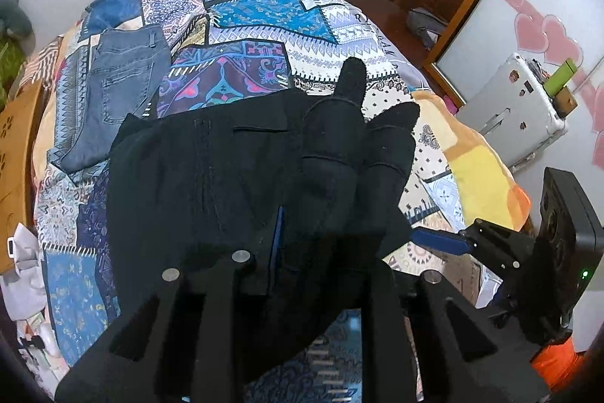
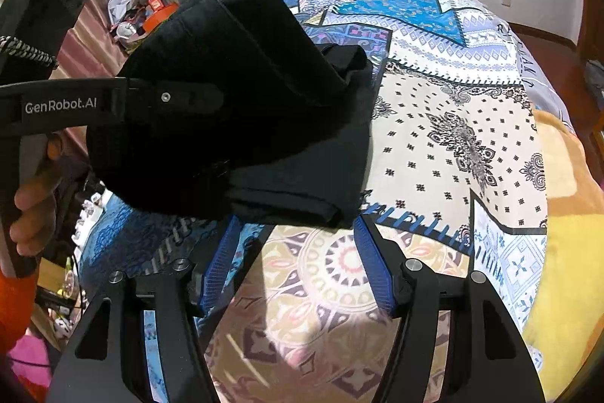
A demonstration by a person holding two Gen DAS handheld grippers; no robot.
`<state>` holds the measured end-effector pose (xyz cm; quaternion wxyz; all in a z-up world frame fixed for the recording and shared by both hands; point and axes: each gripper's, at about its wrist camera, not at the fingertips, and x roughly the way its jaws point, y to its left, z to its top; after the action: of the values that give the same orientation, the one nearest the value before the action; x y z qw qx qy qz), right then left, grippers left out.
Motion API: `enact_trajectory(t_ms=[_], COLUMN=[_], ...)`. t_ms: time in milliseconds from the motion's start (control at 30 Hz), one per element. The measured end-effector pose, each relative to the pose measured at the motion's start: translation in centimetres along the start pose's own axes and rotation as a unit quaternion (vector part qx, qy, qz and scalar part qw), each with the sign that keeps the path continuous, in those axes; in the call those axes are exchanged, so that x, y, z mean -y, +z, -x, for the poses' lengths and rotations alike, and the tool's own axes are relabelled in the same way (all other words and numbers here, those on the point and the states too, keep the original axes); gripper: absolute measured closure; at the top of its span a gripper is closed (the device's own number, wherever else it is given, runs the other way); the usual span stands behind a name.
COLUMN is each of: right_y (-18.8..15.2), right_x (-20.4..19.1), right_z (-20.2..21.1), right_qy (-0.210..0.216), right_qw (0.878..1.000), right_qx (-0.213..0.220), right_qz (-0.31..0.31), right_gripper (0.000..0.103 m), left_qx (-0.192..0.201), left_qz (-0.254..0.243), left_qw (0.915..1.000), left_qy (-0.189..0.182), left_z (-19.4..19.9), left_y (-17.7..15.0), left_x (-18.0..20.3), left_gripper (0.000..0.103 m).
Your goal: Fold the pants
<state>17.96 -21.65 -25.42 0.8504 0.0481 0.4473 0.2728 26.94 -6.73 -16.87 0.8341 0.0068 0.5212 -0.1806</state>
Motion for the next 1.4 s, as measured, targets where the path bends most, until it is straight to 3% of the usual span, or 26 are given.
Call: enact_trajectory(t_ms=[167,367,433,500,533,667,767,1067,1200,1267,1400], right_y=[0.0,-0.1,-0.2,-0.3,-0.4,-0.6,-1.0,-0.6,0.1,0.5,1.3], right_x=[-0.3,-0.1,-0.2,-0.2,-0.1,0.4,0.5,-0.2,-0.8,-0.9,-0.9], right_z=[-0.3,-0.3,-0.2,0.0,0.1,0.9,1.5,2.4,2.1,1.7,0.7], right_qy=[0.003,0.006,0.004,0.002,0.001,-0.001,0.0,0.004,0.003,0.006,0.007], right_qw=[1.0,1.0,1.0,1.0,1.0,1.0,1.0,0.999,1.0,1.0,1.0], right_qx=[0.001,0.008,0.007,0.007,0.006,0.009,0.013,0.027,0.029,0.028,0.023], right_qz=[-0.001,-0.013,-0.013,-0.012,-0.012,-0.021,-0.025,-0.017,-0.007,-0.006,-0.006], right_gripper=[0.042,0.042,0.042,0.042,0.042,0.042,0.042,0.042,0.042,0.042,0.042], left_qx=[0.002,0.016,0.012,0.012,0.019,0.057,0.079,0.114,0.094,0.08,0.029], left_qz=[-0.014,0.024,0.015,0.002,-0.006,-0.05,-0.043,0.049,0.062,0.068,0.067], left_qw=[0.9997,0.9996,0.9997,0.9979,0.9971,0.9969,0.9959,0.9875,0.982,0.9815,0.9777], left_qy=[0.018,-0.001,-0.016,-0.063,-0.073,-0.022,-0.001,0.097,0.151,0.16,0.197], left_z=[-0.1,-1.0,-1.4,-1.3,-1.0,0.6,1.8,1.8,-0.5,-2.0,-6.4], left_y=[0.1,2.6,2.9,2.9,2.8,3.0,3.3,5.8,7.5,8.0,8.9], left_x=[0.8,1.4,2.5,3.7,4.3,6.1,5.2,-5.4,-9.9,-11.8,-15.5], left_gripper=[0.084,0.08,0.06,0.019,0.015,0.015,0.015,0.01,0.009,0.009,0.009])
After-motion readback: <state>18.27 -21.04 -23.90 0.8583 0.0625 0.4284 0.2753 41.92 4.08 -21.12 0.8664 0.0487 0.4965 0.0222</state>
